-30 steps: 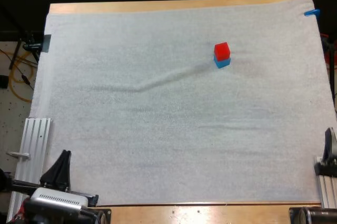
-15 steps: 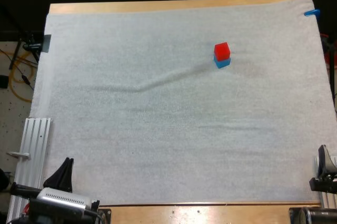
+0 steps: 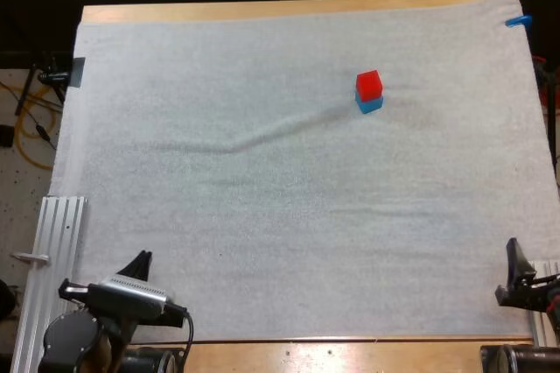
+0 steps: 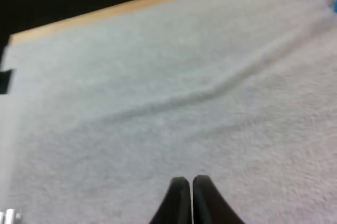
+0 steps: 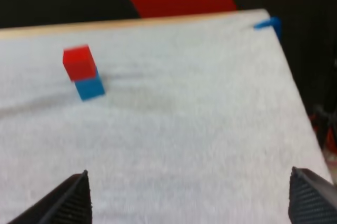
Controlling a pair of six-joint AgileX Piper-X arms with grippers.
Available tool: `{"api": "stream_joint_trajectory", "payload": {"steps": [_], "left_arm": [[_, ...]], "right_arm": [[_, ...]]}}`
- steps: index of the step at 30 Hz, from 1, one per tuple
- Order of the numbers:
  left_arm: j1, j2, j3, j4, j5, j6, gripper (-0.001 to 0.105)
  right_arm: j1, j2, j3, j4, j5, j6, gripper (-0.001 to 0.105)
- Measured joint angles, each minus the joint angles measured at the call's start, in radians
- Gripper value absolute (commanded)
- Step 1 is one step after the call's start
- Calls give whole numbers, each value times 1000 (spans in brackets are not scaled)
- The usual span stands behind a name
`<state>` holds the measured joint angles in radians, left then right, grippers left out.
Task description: Stack red cube on blue cube
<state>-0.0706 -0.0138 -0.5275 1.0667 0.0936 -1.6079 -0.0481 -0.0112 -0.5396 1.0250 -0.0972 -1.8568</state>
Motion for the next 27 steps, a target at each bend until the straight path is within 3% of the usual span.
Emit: {"api": "stream_joint_trajectory", "payload": {"steps": [6,27], "left_arm": [[0,0,3,-18,9,-6,0],[0,0,3,-22,9,-6,0]], "right_arm": [[0,0,11,20,-3,-54,74],[0,0,11,20,-3,-56,74]]}}
